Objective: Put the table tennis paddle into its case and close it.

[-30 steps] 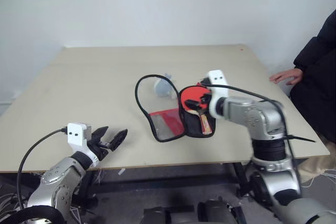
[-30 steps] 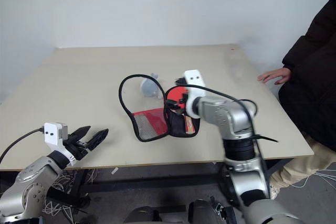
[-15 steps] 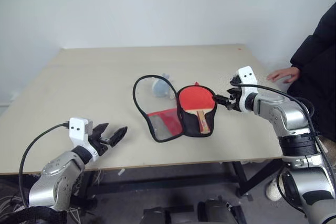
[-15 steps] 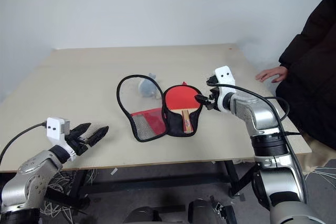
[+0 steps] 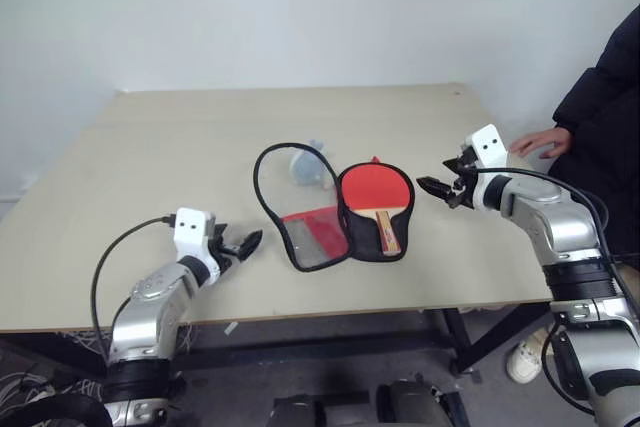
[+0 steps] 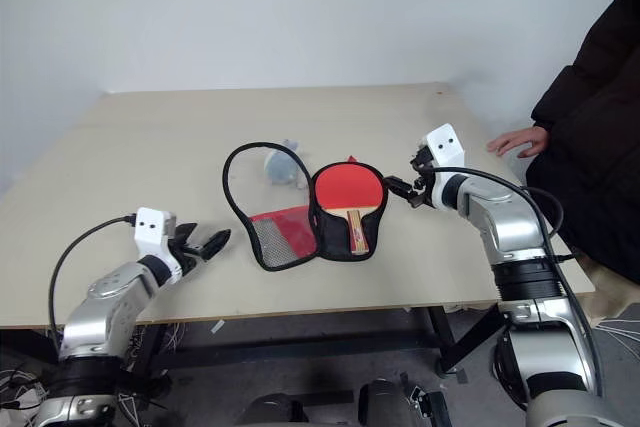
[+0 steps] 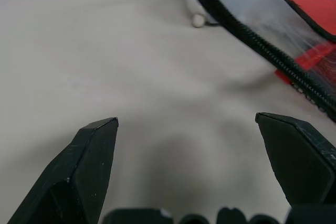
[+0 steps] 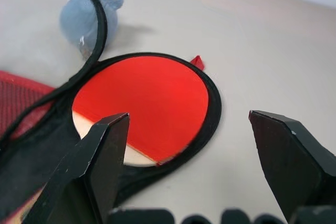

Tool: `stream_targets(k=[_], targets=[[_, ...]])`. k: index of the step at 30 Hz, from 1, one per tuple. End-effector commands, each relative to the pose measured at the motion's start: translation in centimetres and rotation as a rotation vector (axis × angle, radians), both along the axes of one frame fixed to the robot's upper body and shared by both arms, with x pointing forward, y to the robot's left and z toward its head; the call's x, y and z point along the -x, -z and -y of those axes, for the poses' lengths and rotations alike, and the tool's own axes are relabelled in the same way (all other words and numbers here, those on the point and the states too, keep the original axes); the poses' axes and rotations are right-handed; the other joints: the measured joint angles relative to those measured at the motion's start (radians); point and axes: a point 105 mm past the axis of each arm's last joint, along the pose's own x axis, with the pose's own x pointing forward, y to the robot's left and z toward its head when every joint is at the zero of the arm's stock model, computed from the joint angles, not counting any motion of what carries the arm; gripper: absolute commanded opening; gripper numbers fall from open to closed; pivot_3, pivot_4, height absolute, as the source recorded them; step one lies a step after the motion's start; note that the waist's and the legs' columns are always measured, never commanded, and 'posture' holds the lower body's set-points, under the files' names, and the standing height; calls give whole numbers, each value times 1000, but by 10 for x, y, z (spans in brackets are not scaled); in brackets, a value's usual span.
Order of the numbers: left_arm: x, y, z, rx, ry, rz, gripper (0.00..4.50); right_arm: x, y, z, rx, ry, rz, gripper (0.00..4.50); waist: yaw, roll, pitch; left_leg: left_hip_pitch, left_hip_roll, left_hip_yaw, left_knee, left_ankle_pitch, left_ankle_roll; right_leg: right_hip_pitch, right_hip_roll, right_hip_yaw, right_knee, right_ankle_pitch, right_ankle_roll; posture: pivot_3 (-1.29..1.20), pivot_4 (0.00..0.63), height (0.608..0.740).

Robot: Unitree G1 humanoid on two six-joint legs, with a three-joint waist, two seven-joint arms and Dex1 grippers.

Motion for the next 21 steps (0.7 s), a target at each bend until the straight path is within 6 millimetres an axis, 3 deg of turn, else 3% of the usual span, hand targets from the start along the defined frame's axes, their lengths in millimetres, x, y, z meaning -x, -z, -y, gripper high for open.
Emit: stream_targets(k=[1, 13, 17, 21], targets=[[-10, -14, 13, -21, 48, 68, 4500, -2, -14, 6, 8, -23, 65, 3943, -1, 0, 0, 0, 0, 0, 0, 0, 0, 0, 0, 0, 0, 0, 0, 0, 0, 740], [-24, -37, 67, 24, 302, 148, 4500, -4, -12, 7, 1, -38, 53, 3943, -1, 0, 0, 1, 0, 0, 2, 1, 2, 1, 0, 0, 1, 1, -1, 0, 0, 740], [-23, -39, 82, 52, 364, 143, 3830, -3, -12, 11, 11, -47, 55, 4014, -1, 0, 0, 1, 0, 0, 2, 1, 2, 1, 0, 0, 1, 1, -1, 0, 0, 740], [-23, -42, 100, 70, 417, 146, 2679, -4, -14, 18, 21, -37, 58, 4014, 0, 0, 0, 1, 0, -1, 3, 1, 3, 1, 0, 0, 1, 1, -1, 0, 0, 740]])
